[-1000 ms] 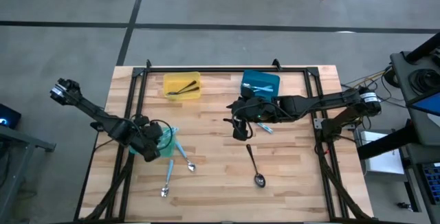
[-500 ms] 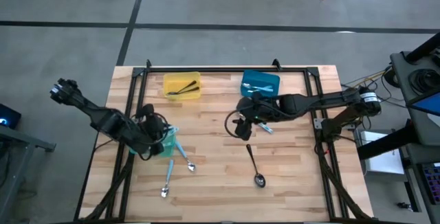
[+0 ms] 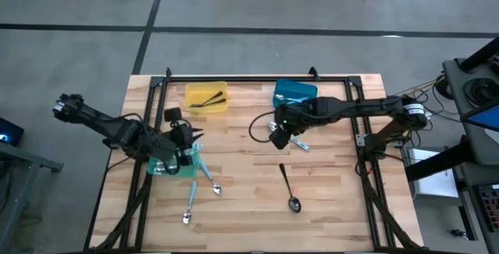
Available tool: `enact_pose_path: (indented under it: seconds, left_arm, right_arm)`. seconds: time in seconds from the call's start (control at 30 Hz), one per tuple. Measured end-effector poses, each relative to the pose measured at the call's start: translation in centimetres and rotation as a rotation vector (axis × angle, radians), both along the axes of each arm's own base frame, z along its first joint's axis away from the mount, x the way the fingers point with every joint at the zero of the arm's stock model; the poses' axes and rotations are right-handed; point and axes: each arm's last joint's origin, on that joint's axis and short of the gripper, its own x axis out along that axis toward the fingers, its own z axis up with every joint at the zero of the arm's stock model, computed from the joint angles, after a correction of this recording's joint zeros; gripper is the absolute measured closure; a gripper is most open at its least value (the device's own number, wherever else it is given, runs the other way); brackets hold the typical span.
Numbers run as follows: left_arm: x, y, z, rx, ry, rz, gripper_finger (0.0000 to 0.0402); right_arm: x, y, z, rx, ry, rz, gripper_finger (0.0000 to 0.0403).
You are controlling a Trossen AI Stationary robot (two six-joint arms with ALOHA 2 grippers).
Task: Sort silverware by color (type)
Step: Put the black spoon into the yellow bin
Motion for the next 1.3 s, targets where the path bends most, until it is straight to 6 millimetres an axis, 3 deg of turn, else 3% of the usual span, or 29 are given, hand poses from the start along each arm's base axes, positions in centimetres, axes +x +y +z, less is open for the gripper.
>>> enact_pose_path:
  seconds: [0.27, 0.5, 0.77, 0.9, 1.17, 1.3]
  left_arm:
    - [1.7, 2.5, -0.4, 0.037, 0.027, -0.084, 0.0361]
    - [2.4, 5.2, -0.6, 0.117, 0.016, -0.024, 0.0361]
    - [2.8, 7.2, -1.1, 0.192, -0.011, 0.034, 0.0361]
    - [2.8, 7.6, -1.1, 0.200, -0.004, 0.052, 0.0361]
    - [2.8, 7.8, -1.1, 0.240, 0.026, 0.034, 0.0361]
    - [2.7, 7.8, -1.1, 0.257, 0.038, 0.027, 0.0361]
  right_arm:
    - [-0.5, -2.9, -3.1, 0.037, 0.257, -0.024, 0.0187]
    - [-0.2, -5.2, -5.9, 0.124, 0.388, 0.005, 0.0187]
    - [0.5, -5.5, -8.2, 0.004, 0.473, 0.566, 0.0187]
    - [0.5, -5.8, -8.6, -0.049, 0.487, 0.716, 0.0187]
    - [0.6, -7.3, -8.7, -0.149, 0.499, 0.710, 0.0187]
    - [0.8, -7.6, -9.1, -0.137, 0.471, 0.584, 0.0190]
